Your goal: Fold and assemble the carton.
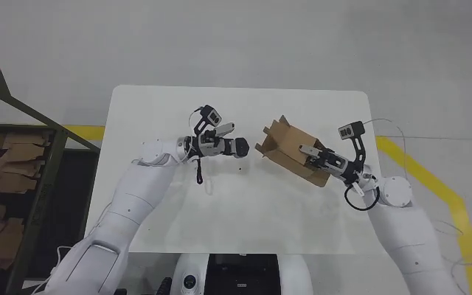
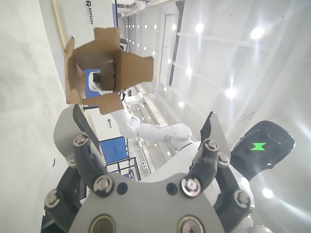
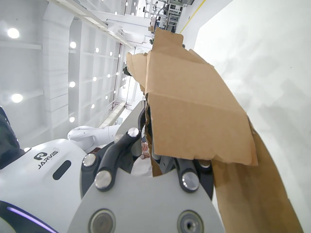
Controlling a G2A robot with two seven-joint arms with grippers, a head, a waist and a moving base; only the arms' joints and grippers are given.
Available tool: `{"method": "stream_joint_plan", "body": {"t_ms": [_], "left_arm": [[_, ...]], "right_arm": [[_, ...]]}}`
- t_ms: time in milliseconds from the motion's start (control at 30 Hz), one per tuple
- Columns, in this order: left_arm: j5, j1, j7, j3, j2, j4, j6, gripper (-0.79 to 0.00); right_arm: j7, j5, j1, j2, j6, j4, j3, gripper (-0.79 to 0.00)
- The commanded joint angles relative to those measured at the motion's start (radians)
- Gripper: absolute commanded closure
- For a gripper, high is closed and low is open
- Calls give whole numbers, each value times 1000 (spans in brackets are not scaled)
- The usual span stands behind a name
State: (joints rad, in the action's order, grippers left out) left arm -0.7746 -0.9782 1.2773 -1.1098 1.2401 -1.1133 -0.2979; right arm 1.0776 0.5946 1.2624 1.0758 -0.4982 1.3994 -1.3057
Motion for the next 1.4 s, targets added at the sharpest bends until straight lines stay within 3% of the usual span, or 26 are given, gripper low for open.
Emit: {"method": "stream_joint_plan", "body": {"t_ms": [0,633,1367], "left_arm": [[1,2,0,8,2,-2,3,-785],[-12,17,29,51,18,-37,25,-785],[-33,41,49,83,37,1,21,-785]], "right_arm": [[14,7,10,-1,-2,20,-1,0],[56,9,6,1,6,60,29,0],[81,25,-4,9,9,54,69,0]]}}
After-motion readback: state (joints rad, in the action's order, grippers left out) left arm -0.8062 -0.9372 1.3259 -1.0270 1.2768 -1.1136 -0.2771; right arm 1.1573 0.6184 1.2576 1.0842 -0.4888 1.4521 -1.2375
